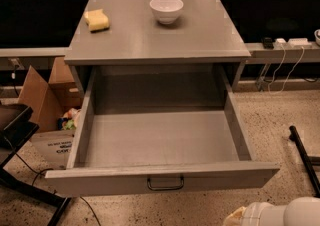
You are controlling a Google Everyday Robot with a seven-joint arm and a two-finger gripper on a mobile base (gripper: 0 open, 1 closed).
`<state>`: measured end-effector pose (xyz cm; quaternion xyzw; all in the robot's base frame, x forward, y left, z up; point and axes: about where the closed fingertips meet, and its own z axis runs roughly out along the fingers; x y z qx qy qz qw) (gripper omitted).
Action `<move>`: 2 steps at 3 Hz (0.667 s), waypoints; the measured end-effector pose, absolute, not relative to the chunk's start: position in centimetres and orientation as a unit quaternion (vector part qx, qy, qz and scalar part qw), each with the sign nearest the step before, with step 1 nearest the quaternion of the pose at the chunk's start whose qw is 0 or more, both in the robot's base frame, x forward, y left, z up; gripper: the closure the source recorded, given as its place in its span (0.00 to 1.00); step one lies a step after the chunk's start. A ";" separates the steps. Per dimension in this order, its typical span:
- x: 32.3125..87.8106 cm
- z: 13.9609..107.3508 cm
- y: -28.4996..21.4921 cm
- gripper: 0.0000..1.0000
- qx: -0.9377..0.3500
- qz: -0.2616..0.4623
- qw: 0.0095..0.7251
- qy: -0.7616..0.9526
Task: Close top drawer
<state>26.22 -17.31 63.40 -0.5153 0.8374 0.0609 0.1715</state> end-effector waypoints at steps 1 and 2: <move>25.9 61.6 -15.6 1.00 -0.518 0.086 0.180 0.832; 28.1 59.6 -13.5 1.00 -0.514 0.110 0.223 0.821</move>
Offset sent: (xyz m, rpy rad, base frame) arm 0.0713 0.0646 -0.0730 0.2974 -0.1645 0.0028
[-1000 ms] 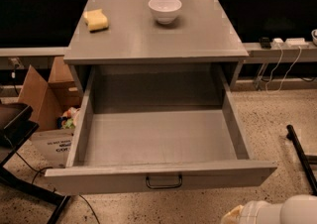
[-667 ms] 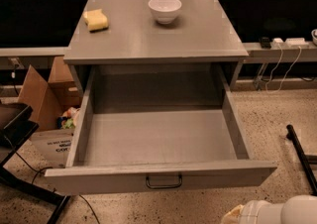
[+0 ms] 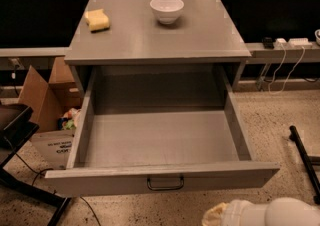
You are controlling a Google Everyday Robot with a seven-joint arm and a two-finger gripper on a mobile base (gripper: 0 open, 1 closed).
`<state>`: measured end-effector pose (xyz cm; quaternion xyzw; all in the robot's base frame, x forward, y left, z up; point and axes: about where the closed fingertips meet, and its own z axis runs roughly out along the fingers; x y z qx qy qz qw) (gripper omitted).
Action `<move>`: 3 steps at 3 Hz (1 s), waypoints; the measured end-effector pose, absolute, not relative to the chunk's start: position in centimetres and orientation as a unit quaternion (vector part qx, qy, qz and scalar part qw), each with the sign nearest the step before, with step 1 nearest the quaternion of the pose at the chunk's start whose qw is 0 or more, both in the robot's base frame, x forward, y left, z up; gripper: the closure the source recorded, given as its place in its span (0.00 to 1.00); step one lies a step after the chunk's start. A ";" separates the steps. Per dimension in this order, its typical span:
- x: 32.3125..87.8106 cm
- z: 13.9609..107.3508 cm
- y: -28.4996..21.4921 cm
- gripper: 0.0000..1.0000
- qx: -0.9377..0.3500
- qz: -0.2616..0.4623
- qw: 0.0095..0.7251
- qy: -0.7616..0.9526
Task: Close top drawer
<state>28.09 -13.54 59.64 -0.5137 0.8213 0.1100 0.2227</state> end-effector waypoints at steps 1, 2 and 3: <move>32.5 58.2 -11.4 1.00 -0.517 0.120 0.269 0.804; 36.3 57.0 -8.8 1.00 -0.530 0.134 0.296 0.784; 36.2 57.0 -8.8 1.00 -0.530 0.134 0.296 0.784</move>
Offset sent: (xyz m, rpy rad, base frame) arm 0.1314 0.0840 -0.0416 0.1797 -0.1639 0.1221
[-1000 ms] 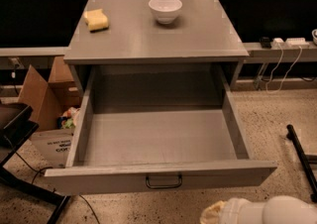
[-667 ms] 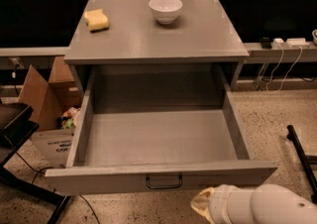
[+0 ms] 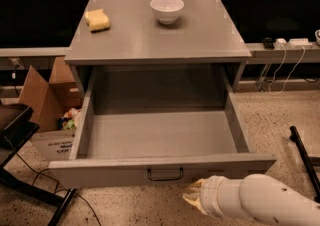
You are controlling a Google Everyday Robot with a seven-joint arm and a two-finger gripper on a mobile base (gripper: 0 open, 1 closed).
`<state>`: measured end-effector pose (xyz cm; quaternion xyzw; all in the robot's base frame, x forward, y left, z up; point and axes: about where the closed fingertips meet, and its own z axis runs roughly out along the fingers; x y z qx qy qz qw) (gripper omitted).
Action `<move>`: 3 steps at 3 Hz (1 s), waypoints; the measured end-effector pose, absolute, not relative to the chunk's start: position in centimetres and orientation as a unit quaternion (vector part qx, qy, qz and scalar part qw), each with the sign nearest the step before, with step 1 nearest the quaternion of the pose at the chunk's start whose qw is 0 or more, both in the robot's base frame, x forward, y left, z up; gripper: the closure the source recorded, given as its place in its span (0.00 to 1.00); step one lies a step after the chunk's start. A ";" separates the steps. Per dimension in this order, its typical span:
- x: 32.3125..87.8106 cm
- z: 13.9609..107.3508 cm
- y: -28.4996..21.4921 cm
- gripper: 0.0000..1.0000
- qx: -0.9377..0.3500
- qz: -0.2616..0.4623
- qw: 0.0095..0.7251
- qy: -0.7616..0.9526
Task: Close top drawer
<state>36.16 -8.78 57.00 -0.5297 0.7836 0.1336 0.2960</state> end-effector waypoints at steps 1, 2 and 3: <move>39.1 57.3 -7.6 1.00 -0.532 0.130 0.323 0.772; 41.5 58.7 -7.6 1.00 -0.524 0.114 0.356 0.765; 44.3 61.1 -8.0 1.00 -0.513 0.083 0.395 0.758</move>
Offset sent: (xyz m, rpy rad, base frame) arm 0.1019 0.0080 0.0457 0.0676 -0.2574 -0.0685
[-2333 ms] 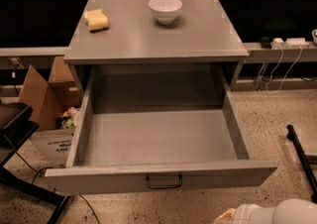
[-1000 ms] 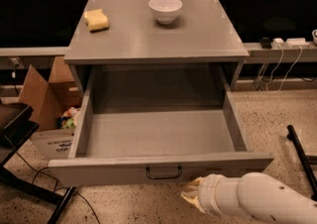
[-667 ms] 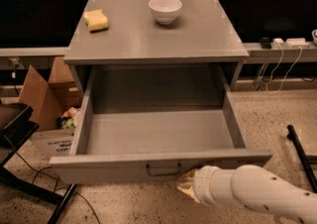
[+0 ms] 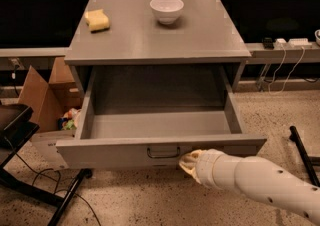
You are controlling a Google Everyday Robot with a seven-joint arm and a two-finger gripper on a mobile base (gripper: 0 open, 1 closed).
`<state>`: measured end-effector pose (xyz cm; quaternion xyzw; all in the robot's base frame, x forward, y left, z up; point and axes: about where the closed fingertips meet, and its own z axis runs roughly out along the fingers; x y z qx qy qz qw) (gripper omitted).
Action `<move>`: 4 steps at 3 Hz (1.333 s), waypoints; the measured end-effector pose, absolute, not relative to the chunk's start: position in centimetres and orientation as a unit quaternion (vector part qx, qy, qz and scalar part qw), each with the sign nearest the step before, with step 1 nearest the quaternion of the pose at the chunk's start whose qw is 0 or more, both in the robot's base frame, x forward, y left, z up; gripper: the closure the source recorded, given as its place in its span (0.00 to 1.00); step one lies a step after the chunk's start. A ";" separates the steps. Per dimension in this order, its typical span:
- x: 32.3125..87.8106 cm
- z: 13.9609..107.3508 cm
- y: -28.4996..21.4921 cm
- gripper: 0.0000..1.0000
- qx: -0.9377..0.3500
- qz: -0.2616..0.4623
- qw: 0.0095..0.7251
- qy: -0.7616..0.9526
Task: Close top drawer
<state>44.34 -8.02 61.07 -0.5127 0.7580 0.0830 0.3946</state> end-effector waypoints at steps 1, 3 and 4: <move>47.0 63.7 -8.3 1.00 -0.503 0.047 0.427 0.750; 50.6 65.1 -7.5 1.00 -0.500 0.020 0.440 0.746; 52.8 64.4 -6.4 1.00 -0.510 0.020 0.433 0.743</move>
Offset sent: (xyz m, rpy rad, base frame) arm 0.0639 0.0115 0.0470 -0.0508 -0.1727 -0.0580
